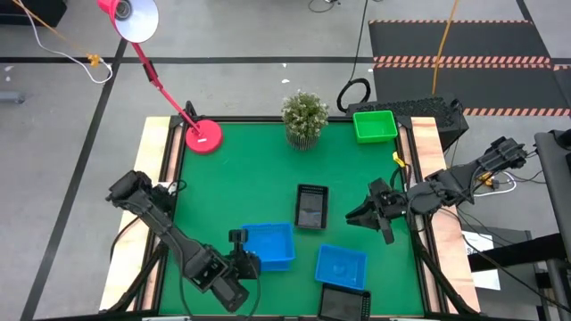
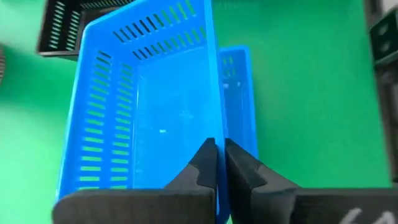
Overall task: Stack baskets by color
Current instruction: Stack the right blue bin on the left blue bin
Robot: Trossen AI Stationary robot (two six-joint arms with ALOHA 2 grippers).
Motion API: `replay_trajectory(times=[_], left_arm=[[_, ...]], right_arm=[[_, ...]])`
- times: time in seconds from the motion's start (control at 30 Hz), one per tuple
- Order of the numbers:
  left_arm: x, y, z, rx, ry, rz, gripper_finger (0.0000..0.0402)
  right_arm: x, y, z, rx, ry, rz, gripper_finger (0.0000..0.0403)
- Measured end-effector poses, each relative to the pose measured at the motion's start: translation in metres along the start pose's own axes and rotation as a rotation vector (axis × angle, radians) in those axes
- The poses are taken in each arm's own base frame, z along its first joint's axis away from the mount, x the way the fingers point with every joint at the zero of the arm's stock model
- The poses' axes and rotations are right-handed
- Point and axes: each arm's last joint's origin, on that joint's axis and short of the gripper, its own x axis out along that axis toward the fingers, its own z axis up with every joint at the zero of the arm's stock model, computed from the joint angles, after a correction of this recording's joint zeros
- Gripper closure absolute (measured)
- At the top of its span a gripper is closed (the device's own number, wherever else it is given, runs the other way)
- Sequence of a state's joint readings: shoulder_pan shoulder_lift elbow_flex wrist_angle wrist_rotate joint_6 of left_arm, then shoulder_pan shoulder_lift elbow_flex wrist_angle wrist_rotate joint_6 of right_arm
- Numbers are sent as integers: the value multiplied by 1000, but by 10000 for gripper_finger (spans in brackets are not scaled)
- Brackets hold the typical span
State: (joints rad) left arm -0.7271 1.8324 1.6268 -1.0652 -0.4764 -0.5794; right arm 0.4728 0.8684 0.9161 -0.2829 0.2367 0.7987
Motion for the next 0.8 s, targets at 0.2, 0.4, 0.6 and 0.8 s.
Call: replay_trajectory(times=[0.2, 0.4, 0.6, 0.8], left_arm=[[29, -5, -11, 73, -20, -22, 379], [41, -4, -22, 94, 18, -14, 393], [48, -4, -28, 100, 34, -20, 340], [52, -4, -33, 96, 57, -26, 272]], right_arm=[[7, -1, -3, 100, 18, -19, 325], [12, -1, -4, 134, 17, -36, 325], [19, -2, -5, 120, -12, -74, 325], [27, -3, -9, 112, 9, -98, 325]])
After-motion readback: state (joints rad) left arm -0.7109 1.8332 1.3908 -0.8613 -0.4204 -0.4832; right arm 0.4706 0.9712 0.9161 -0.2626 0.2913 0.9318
